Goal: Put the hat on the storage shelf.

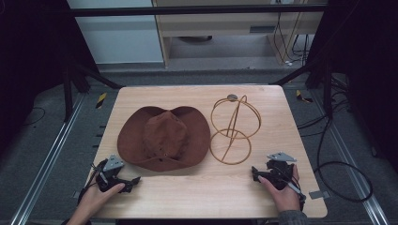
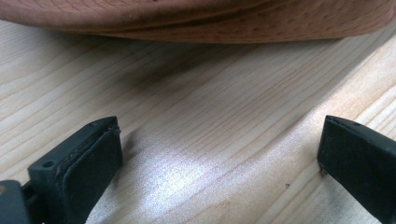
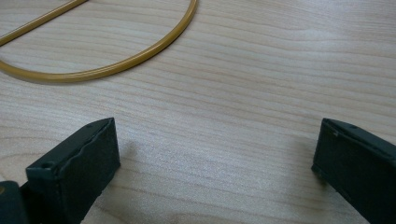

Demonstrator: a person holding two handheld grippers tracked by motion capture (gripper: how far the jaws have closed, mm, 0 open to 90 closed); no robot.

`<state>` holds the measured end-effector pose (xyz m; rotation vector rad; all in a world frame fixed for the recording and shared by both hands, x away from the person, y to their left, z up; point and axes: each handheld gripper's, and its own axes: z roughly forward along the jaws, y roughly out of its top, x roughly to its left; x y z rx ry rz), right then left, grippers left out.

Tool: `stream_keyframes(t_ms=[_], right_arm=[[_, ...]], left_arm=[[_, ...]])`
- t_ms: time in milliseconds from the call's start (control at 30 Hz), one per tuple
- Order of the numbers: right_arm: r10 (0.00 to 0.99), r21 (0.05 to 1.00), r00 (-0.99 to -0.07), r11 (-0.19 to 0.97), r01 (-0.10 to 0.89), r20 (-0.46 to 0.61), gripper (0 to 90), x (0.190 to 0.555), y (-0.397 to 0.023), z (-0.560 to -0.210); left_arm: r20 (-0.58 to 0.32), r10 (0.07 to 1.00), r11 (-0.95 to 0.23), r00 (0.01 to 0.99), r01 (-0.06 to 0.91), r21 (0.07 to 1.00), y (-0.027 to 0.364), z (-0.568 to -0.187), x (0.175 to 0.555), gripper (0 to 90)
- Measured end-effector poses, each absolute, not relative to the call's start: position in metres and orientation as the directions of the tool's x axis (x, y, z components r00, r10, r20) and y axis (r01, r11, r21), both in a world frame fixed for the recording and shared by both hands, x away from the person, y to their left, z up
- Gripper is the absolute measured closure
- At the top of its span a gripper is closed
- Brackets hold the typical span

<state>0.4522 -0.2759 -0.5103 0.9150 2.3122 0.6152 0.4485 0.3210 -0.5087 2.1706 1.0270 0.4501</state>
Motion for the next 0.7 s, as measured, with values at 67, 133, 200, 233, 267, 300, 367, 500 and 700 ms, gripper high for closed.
stream_keyframes(t_ms=[67,133,200,233,267,300,367,500,700], right_arm=[[0.724,0.594,-0.602,0.66,0.461,-0.337,0.6,0.452,-0.276,-0.51],[0.724,0.594,-0.602,0.66,0.46,-0.337,0.6,0.452,-0.276,-0.51],[0.724,0.594,-0.602,0.66,0.46,-0.337,0.6,0.452,-0.276,-0.51],[0.723,0.594,-0.602,0.66,0.46,-0.337,0.6,0.452,-0.276,-0.51],[0.724,0.594,-0.602,0.66,0.46,-0.337,0.6,0.452,-0.276,-0.51],[0.724,0.594,-0.602,0.66,0.46,-0.337,0.6,0.452,-0.276,-0.51],[0.724,0.594,-0.602,0.66,0.461,-0.337,0.6,0.452,-0.276,-0.51],[0.724,0.594,-0.602,0.66,0.461,-0.337,0.6,0.452,-0.276,-0.51],[0.724,0.594,-0.602,0.66,0.461,-0.337,0.6,0.452,-0.276,-0.51]], left_arm=[[0.02,0.777,-0.455,0.629,0.54,0.708,0.321,-0.509,0.448,0.0],[0.02,0.77,-0.465,0.638,0.538,0.703,0.322,-0.508,0.448,0.0],[0.019,0.763,-0.477,0.646,0.542,0.692,0.324,-0.506,0.448,2.7],[0.014,0.759,-0.475,0.65,0.54,0.695,0.325,-0.505,0.447,2.7],[0.012,0.758,-0.475,0.652,0.54,0.694,0.326,-0.504,0.447,3.7],[0.011,0.757,-0.473,0.653,0.536,0.7,0.327,-0.503,0.446,3.7],[0.002,0.753,-0.45,0.658,0.514,0.73,0.332,-0.496,0.442,3.6],[-0.006,0.758,-0.428,0.652,0.504,0.75,0.339,-0.491,0.438,5.9],[-0.045,0.74,-0.388,0.671,0.481,0.786,0.343,-0.48,0.427,5.6]])
